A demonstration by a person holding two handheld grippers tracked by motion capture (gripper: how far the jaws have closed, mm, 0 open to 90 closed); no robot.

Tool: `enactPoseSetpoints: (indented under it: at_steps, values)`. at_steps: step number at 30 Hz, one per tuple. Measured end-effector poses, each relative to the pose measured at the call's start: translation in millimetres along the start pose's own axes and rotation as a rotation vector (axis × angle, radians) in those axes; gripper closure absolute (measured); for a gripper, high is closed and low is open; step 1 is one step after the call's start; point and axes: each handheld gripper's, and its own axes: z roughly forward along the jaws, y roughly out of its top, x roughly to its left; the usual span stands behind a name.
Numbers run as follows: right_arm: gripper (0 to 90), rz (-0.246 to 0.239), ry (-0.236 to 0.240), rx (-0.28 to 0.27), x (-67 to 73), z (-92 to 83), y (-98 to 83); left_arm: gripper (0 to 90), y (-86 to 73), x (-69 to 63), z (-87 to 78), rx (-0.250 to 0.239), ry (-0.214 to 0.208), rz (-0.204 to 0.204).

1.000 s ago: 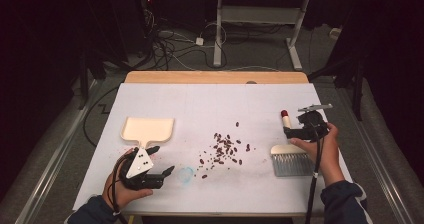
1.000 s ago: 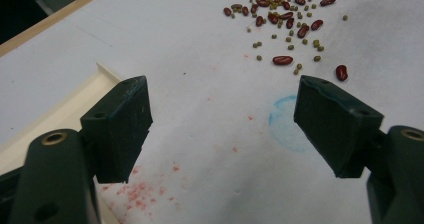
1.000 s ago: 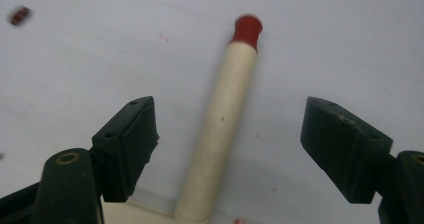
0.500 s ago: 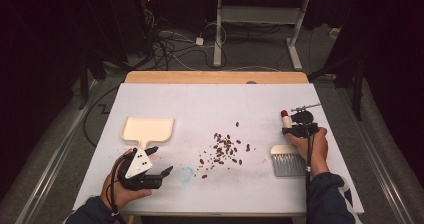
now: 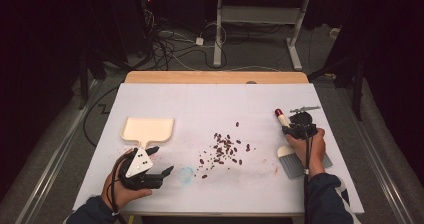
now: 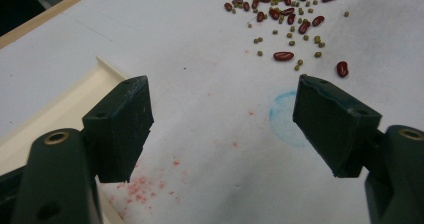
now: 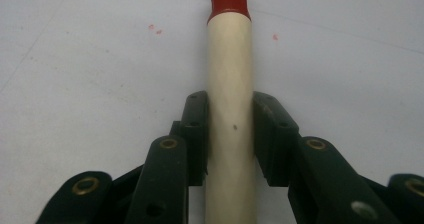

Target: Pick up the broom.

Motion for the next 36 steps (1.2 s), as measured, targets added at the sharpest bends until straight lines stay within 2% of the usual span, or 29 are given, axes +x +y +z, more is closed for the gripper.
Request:
enactPoseSetpoints:
  at_steps: [1, 2, 4, 7, 9, 13, 14, 15, 17, 18, 20, 22, 27, 33, 36]
  values:
    - [70.3, 0.000, 0.000, 0.000, 0.0, 0.0, 0.0, 23.0, 0.1, 0.2, -0.1, -0.002, 0.002, -0.002]
    - [70.4, 0.013, -0.002, -0.042, -1.1, -4.5, -0.6, 22.9, 0.6, 0.8, -0.3, -0.009, 0.007, 0.004]
    - [70.3, 0.021, -0.003, -0.092, -2.3, -10.6, -1.5, 22.9, 0.9, 0.9, -1.1, -0.012, 0.011, 0.004]
    - [70.4, 0.040, 0.039, -0.198, -5.7, -20.5, -4.7, 22.9, 0.9, 1.8, -1.5, -0.011, 0.014, 0.001]
    - [70.4, 0.053, 0.033, -0.234, -6.7, -25.9, -7.1, 22.9, 1.1, 2.3, -1.3, -0.007, 0.014, -0.010]
    - [70.4, 0.037, 0.045, -0.323, -6.5, -37.1, -12.6, 22.9, 4.0, 2.9, 0.8, -0.017, 0.015, 0.005]
    - [70.4, 0.037, 0.045, -0.323, -6.5, -37.1, -12.6, 22.9, 4.8, 2.9, 1.7, -0.013, 0.013, 0.011]
    - [70.4, 0.023, 0.034, -0.357, -4.4, -44.8, -14.7, 22.9, 5.7, 2.5, 3.1, -0.016, 0.011, 0.010]
    - [70.4, 0.007, 0.045, -0.396, -2.8, -53.2, -16.8, 22.9, 7.7, 2.3, 4.8, -0.015, 0.003, 0.015]
    - [70.4, 0.004, 0.037, -0.412, -1.6, -57.5, -18.2, 22.9, 10.1, 1.6, 6.5, -0.018, -0.013, 0.007]
    - [70.4, -0.006, 0.050, -0.452, -0.1, -65.6, -21.8, 22.9, 11.8, 1.1, 7.4, -0.026, -0.022, 0.000]
    - [70.4, -0.004, 0.050, -0.487, 1.4, -71.5, -26.5, 22.8, 17.5, 0.8, 10.4, -0.036, -0.056, -0.018]
    - [70.4, -0.001, 0.065, -0.550, 5.4, -84.6, -33.0, 23.1, 46.1, -11.2, 24.5, -0.082, -0.149, -0.028]
    - [70.5, -0.022, 0.092, -0.638, 19.5, -108.4, -38.7, 23.0, 87.3, -43.4, 46.3, -0.130, -0.246, 0.039]
    - [70.6, -0.041, 0.105, -0.660, 24.7, -114.8, -39.2, 23.0, 107.3, -60.4, 58.9, -0.151, -0.289, 0.063]
